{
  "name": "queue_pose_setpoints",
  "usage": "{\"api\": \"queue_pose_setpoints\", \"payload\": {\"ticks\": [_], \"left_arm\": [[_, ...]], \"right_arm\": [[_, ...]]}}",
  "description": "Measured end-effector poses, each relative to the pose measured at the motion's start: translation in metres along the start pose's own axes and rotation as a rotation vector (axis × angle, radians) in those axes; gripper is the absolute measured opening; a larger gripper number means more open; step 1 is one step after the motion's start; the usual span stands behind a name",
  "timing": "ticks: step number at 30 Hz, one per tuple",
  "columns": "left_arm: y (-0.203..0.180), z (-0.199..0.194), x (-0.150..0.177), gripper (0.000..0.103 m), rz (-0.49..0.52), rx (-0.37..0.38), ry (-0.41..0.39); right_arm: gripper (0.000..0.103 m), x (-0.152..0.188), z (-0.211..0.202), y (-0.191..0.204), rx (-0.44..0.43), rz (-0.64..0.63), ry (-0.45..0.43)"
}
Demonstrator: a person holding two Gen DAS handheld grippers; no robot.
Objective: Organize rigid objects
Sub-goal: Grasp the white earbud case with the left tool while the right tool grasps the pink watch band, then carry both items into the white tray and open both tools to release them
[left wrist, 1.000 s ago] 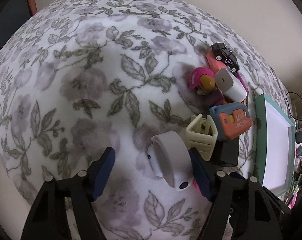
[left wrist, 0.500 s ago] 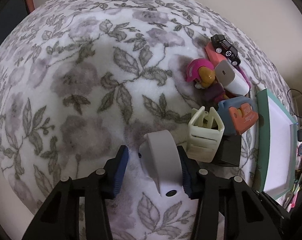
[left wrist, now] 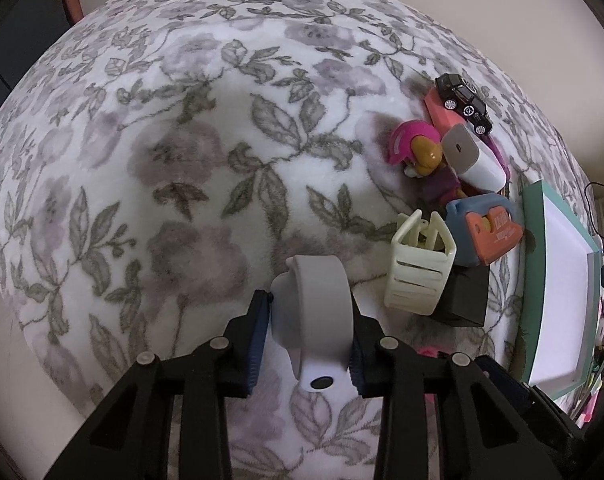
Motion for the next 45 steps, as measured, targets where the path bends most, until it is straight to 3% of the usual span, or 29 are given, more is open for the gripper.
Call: {"api": "queue_pose_setpoints", "payload": {"ticks": [6,10,16,25,32,38,45], "left_arm": [[-0.006,-0.027,-0.004,0.036,0.003,0.004,-0.03],[-0.021,-0.052,-0.014,0.036,0.024,0.012,-0.081],[-0.056,-0.071,-0.019,0.036,0.065,0.062,-0.121],[-0.151,-0.063,-0.02,0.036,0.19,0.13,-0.128],[-0.203,-0.039,-0.018,0.036,0.24,0.152,-0.11],[-0.242,-0.015,-0.019,0.037,0.29,0.145,-0.108],[-0.27,0.004,-0.019,0.037,0.344,0.123,-0.095]], "right_arm": [[0.057,-0.003,-0.023,-0.002,-0.015,0.016,-0.068],[0.057,-0.008,-0.057,-0.006,0.011,0.025,-0.19],[0.057,-0.016,-0.098,-0.03,0.17,0.077,-0.346],[0.057,-0.03,-0.126,-0.088,0.315,0.227,-0.447],[0.057,-0.038,-0.147,-0.125,0.457,0.3,-0.549],[0.057,-0.038,-0.156,-0.167,0.51,0.41,-0.577],[0.058,-0.05,-0.149,-0.187,0.554,0.406,-0.566]]}}
Point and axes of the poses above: each gripper's, at about its wrist camera, not at the fingertips, and z roughly the way its jaws point, y to its left, x to its underside, the point moved 2 cm from there along z, roughly the way its jaws point, and after that the axes turned 6 degrees about y, right-handed, at the moved point
